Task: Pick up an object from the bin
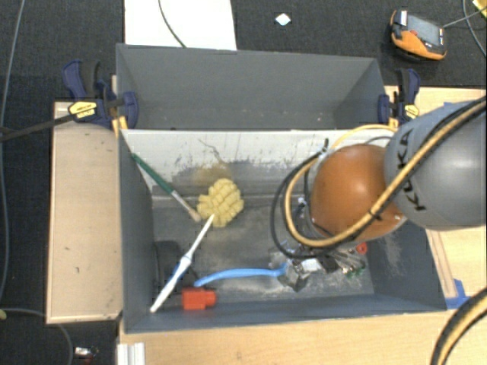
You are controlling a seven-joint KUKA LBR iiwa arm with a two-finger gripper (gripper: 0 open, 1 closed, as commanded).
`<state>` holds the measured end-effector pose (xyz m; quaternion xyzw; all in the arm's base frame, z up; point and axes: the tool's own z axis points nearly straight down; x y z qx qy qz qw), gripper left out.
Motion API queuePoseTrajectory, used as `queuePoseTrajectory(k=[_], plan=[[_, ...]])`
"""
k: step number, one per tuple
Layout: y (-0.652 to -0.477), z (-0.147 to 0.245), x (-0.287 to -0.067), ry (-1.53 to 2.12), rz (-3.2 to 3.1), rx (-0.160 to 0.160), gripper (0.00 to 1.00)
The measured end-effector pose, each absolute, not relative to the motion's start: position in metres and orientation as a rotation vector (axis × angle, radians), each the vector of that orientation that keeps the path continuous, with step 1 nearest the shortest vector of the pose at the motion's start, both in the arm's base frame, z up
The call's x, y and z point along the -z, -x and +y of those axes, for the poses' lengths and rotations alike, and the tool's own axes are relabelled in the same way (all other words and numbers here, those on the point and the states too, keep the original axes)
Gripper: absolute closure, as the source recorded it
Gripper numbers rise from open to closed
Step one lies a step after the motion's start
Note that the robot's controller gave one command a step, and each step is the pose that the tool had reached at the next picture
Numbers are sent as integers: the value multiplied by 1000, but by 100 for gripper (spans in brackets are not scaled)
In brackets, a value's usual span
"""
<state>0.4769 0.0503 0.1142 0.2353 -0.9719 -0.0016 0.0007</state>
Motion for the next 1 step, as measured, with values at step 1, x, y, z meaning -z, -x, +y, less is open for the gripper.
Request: queuePoseTrajectory(k=[1], plan=[[-477, 50, -139, -737, -3053, 5, 100]])
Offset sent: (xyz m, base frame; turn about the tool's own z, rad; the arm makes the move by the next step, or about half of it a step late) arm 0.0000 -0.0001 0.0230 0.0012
